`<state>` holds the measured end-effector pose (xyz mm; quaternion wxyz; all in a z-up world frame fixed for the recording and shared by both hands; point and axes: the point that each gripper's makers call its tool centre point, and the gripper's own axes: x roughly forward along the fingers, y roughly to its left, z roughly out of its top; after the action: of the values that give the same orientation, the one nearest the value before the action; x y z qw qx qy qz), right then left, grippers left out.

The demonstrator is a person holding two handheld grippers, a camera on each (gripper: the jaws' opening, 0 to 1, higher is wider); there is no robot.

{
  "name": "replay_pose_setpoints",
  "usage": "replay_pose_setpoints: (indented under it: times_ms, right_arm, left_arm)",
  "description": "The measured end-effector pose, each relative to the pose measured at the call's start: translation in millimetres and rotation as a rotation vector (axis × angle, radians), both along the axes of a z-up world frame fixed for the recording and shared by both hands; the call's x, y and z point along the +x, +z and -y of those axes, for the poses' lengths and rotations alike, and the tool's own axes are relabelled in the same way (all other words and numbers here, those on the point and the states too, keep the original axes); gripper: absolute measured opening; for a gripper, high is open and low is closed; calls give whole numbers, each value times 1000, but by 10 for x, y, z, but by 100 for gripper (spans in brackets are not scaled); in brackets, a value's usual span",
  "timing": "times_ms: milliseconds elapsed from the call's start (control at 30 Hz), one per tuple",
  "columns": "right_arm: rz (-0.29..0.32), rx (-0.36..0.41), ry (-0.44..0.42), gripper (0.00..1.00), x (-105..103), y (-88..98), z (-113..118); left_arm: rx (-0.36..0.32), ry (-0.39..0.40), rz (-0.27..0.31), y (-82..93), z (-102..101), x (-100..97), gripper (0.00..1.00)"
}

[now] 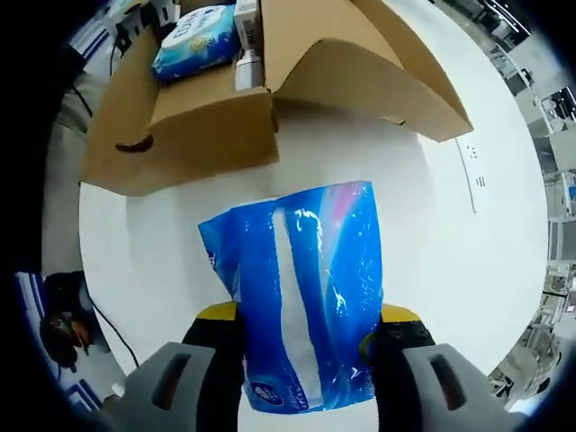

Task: Operate the shoe box by opening the lid, removing the specified soft item, and placing it in the target area until the item is outside and the box remains undamaged.

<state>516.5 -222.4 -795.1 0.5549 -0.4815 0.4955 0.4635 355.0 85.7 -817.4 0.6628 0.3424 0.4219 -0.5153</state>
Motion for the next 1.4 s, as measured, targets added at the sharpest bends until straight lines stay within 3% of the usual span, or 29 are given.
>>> replay_pose_setpoints:
  times_ms: [100, 833, 1400]
  right_arm:
    - [-26, -9, -4, 54, -55, -27, 17]
    - [-23, -6, -39, 63, -71, -58, 61]
    - [57, -10, -4, 68, -35, 61, 92]
  left_arm:
    - [0, 1, 1, 1, 6, -2, 2]
    - [0, 0, 0, 3, 11, -8, 2]
    - [0, -5, 5, 2, 10, -6, 2]
